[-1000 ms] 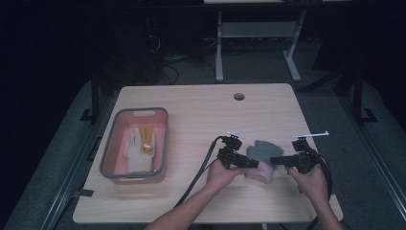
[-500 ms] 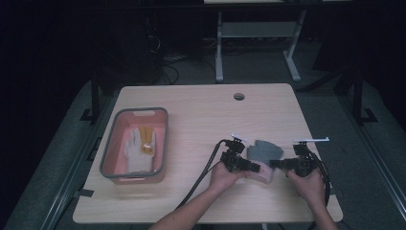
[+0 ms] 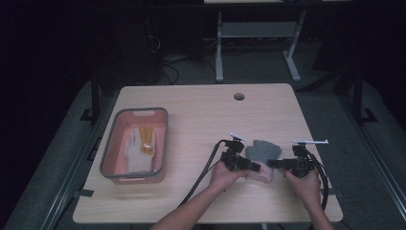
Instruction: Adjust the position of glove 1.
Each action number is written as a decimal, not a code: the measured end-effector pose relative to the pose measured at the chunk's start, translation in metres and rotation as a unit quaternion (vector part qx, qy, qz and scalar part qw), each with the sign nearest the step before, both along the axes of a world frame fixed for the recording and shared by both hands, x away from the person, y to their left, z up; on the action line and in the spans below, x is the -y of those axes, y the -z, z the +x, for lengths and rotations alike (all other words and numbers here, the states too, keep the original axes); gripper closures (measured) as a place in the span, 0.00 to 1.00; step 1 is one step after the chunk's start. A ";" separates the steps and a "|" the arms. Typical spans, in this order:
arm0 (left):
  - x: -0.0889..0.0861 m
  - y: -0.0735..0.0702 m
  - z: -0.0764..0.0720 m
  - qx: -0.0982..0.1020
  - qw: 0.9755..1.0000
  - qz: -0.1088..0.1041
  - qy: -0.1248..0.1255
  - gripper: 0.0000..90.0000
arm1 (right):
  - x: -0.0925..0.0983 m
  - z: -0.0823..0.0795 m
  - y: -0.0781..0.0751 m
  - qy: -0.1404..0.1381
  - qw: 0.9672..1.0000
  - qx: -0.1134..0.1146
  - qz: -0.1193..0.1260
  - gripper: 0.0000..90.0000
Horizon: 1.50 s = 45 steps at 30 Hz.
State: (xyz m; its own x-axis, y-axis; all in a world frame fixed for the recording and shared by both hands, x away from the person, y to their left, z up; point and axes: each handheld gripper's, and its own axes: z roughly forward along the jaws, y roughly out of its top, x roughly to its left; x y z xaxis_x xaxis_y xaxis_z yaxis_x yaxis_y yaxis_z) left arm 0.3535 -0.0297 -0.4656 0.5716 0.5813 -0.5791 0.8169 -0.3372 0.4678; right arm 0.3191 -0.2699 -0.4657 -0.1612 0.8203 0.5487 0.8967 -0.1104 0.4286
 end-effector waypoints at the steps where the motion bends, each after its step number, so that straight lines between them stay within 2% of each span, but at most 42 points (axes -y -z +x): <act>1: 0.000 0.001 0.000 -0.003 1.000 -0.004 -0.004 0.52 | 0.000 0.001 0.001 -0.001 1.000 0.000 0.003 0.69; 4: -0.001 0.002 0.002 -0.009 1.000 -0.013 -0.004 0.53 | -0.001 0.002 0.003 0.002 1.000 -0.004 0.013 0.75; 7: 0.000 0.004 0.001 -0.012 1.000 -0.021 -0.017 0.56 | -0.001 0.002 0.006 0.005 0.999 -0.006 0.034 0.81; 11: -0.003 0.006 0.002 -0.016 0.999 -0.030 -0.022 0.60 | 0.002 0.001 0.008 0.004 0.999 -0.006 0.049 0.85; 15: -0.004 0.005 0.002 -0.016 0.999 -0.041 -0.020 0.69 | 0.000 0.002 0.005 -0.002 0.999 -0.004 0.040 0.88; 19: -0.007 0.005 0.003 -0.020 0.998 -0.049 -0.016 0.72 | -0.001 0.003 0.000 -0.013 0.999 0.003 0.029 0.88; 26: -0.015 -0.002 0.001 -0.010 0.998 -0.054 -0.011 0.73 | -0.006 0.002 -0.006 -0.025 0.999 0.001 0.030 0.88; 39: -0.039 -0.019 -0.001 0.008 0.998 -0.056 -0.019 0.74 | -0.028 0.008 -0.025 -0.049 0.998 0.015 0.026 0.88; 45: -0.050 -0.028 -0.002 0.017 0.998 -0.054 -0.021 0.74 | -0.037 0.010 -0.032 -0.056 0.998 0.015 0.038 0.88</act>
State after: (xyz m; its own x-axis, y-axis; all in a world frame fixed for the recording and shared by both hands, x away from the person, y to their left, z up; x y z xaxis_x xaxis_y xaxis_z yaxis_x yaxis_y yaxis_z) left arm 0.3519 0.0204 -0.4372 0.5691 0.5397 -0.6204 0.8120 -0.2497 0.5276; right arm 0.3294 -0.2331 -0.4342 -0.2664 0.7528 0.6019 0.8921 -0.0439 0.4497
